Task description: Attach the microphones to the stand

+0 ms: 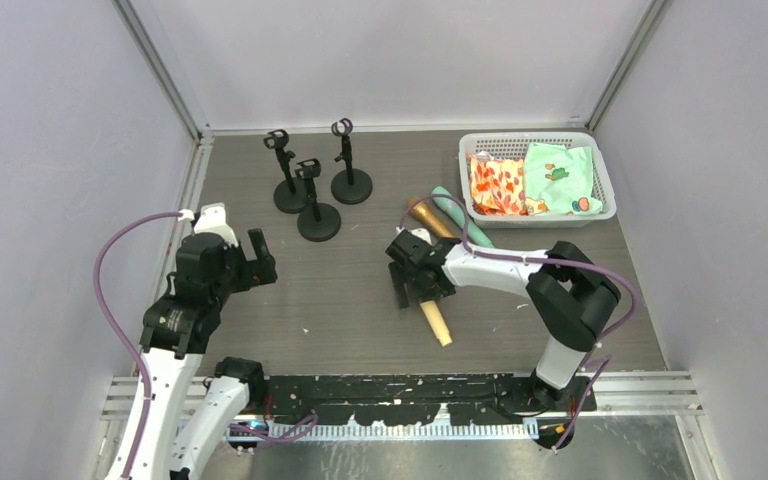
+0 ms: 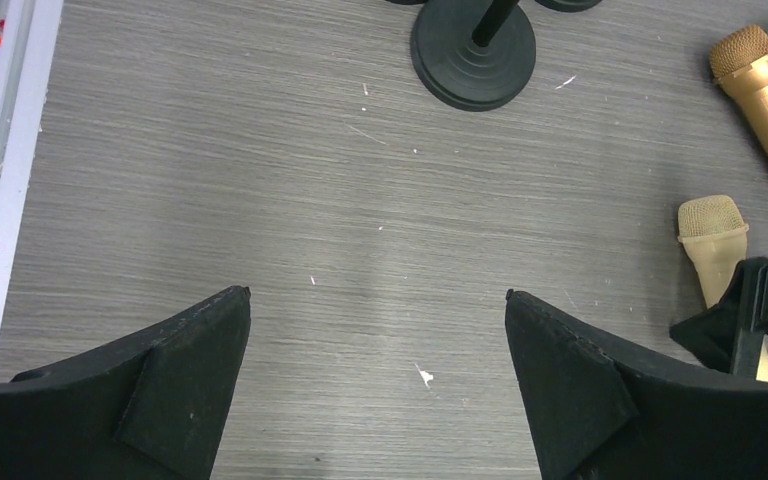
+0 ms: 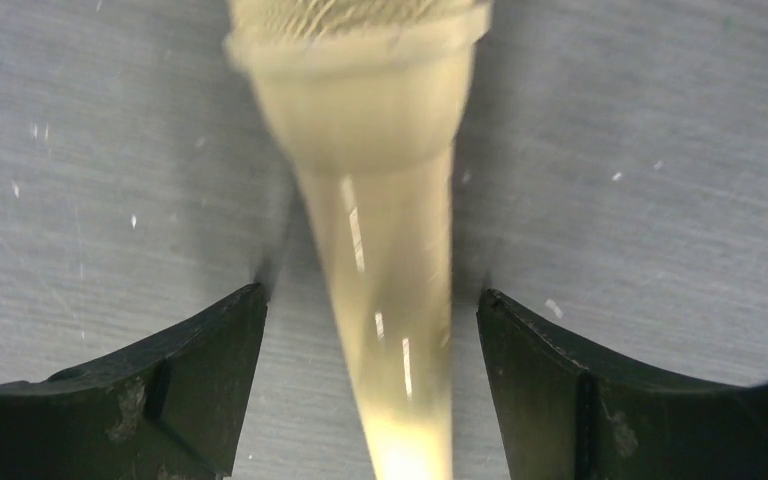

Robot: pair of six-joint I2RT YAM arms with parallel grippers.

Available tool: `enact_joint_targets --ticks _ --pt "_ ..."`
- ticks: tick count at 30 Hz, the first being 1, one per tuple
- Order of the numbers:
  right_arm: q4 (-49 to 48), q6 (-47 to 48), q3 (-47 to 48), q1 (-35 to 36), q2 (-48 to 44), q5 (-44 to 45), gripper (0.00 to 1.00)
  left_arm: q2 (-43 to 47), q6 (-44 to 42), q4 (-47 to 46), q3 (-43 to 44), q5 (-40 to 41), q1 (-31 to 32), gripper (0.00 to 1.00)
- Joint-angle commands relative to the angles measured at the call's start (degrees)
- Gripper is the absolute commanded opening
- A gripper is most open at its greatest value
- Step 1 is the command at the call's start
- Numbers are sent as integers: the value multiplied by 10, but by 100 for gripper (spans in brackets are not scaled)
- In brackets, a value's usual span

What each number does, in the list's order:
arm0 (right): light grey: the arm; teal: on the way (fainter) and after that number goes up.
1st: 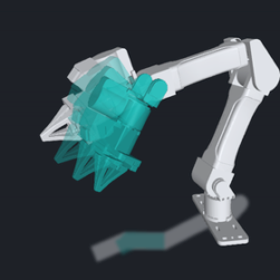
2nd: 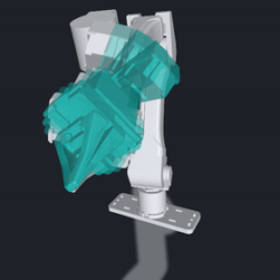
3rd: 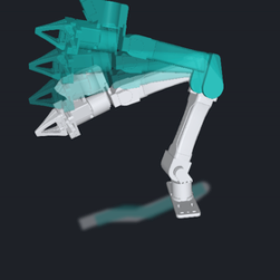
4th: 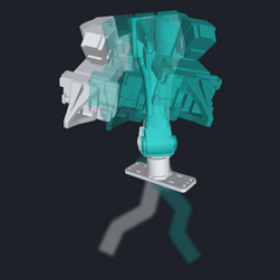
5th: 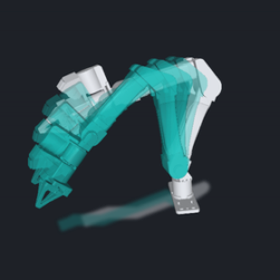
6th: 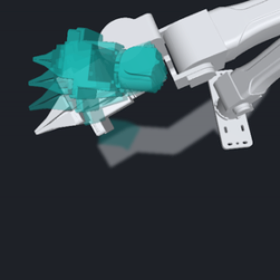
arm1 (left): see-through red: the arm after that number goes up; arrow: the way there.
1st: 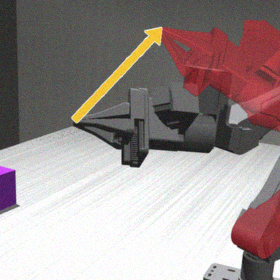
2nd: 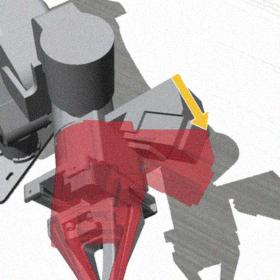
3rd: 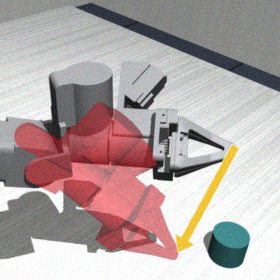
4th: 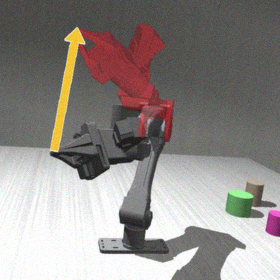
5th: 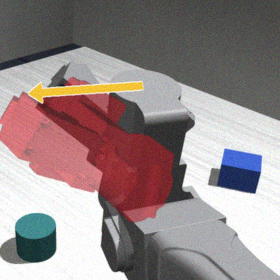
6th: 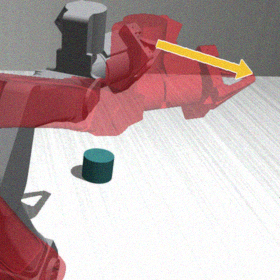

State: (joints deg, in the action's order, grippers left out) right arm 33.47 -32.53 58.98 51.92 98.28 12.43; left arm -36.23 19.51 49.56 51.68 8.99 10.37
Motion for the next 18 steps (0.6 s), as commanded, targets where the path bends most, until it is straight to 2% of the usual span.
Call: enact_joint_targets --ticks 1,4,9,13,18 --pt "-18 24 28 -43 16 -28 81 5 8 -19 1 18 -4 100" --pt "-9 43 52 -52 37 -32 77 5 13 -15 2 36 -4 100" --pt "-4 76 85 -52 60 -12 66 4 26 -12 2 59 -4 100" --pt "-22 84 76 -52 44 -2 50 5 36 -1 20 60 -4 100" --pt "-62 81 39 -54 -16 0 37 26 63 26 34 49 -4 100"
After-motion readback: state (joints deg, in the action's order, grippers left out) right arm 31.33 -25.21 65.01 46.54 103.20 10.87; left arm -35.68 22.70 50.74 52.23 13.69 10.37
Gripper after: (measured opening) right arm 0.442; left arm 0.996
